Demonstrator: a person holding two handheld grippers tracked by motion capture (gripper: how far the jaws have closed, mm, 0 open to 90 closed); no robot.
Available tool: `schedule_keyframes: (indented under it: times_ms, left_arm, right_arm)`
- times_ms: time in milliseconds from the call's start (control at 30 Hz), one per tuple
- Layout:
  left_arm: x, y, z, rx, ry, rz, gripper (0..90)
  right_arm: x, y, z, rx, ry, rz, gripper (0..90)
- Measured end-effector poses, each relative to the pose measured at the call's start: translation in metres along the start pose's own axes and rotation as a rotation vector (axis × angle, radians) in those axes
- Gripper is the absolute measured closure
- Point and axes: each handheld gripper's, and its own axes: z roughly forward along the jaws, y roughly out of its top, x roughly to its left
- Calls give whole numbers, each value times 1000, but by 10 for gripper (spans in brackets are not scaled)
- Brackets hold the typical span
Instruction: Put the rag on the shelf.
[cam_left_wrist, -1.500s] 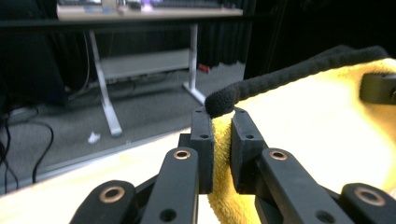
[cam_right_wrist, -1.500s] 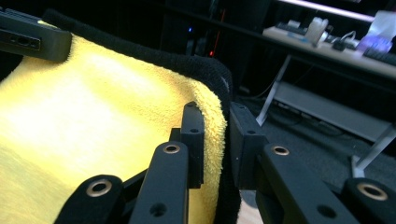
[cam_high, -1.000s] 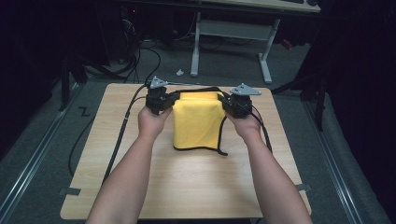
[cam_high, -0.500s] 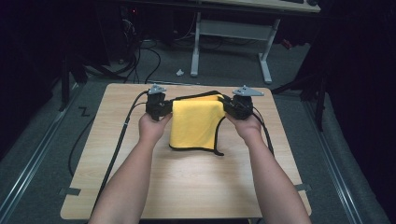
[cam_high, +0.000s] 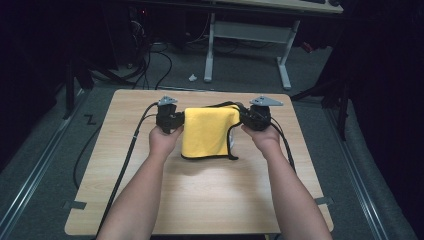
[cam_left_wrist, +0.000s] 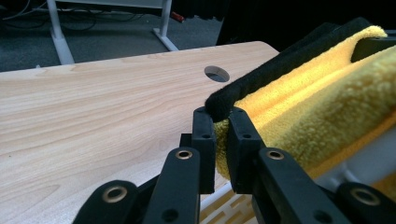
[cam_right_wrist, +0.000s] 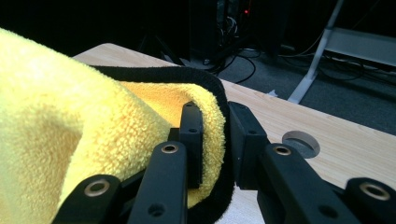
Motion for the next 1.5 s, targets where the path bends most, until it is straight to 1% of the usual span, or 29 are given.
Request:
schedule_keyframes:
  times_ms: [300,467,533,633,733,900,1033,1133,1367,1500]
  left_arm:
    - [3,-7,-1,-1,-5,-10,832]
    - [3,-13,1,5,-12,-19,835]
    - [3,-15,1,6,-12,-22,836]
    - [4,-18,3,17,-13,-27,839]
    - [4,-20,3,22,-15,-28,840]
    - [4,-23,5,39,-14,-22,840]
    - [5,-27,5,42,-10,-25,841]
    - [5,-30,5,40,-11,-38,842]
    - [4,-33,5,48,-1,-44,845]
    - [4,-34,5,49,3,-36,844]
  right_arm:
    - [-1,-2,5,-2,15,42,765]
    - [-1,-5,7,9,18,61,766]
    - [-3,-6,9,16,22,76,766]
    - [-3,-8,10,24,25,94,766]
    - [-4,-11,12,27,25,101,766]
    - [-5,-16,15,27,31,125,764]
    - [-5,-19,18,32,30,131,764]
    - [-4,-21,19,40,28,131,763]
    - [-7,-27,24,55,29,143,754]
    - [-7,-28,24,55,27,155,743]
